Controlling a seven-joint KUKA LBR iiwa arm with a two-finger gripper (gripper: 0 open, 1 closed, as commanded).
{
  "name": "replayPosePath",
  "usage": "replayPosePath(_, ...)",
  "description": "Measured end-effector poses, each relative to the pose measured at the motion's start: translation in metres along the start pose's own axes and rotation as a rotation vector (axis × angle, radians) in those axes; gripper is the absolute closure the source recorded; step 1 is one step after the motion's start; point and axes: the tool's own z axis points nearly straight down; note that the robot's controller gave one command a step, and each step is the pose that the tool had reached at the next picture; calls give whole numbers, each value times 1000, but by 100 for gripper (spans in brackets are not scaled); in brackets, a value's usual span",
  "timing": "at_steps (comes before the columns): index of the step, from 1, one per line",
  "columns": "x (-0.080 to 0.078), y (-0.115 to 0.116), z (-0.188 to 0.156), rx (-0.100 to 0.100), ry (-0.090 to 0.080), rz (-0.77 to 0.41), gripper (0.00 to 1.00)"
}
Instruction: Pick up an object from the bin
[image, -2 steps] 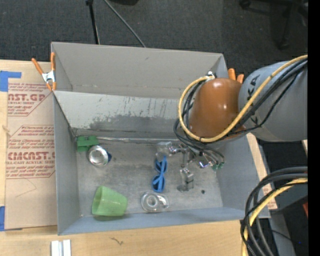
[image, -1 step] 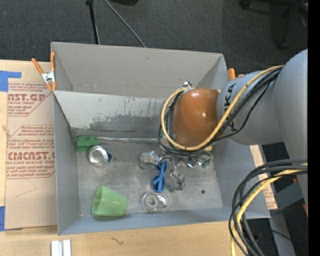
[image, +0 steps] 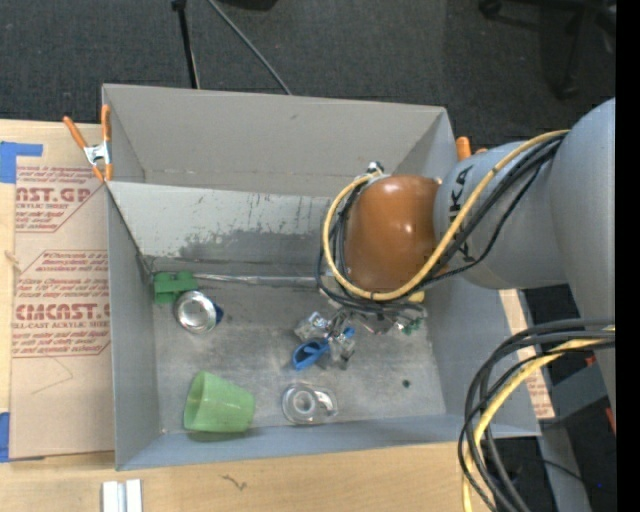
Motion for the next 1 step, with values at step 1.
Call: replayPosePath(1, 24, -16, -149, 7, -5, -227, 100)
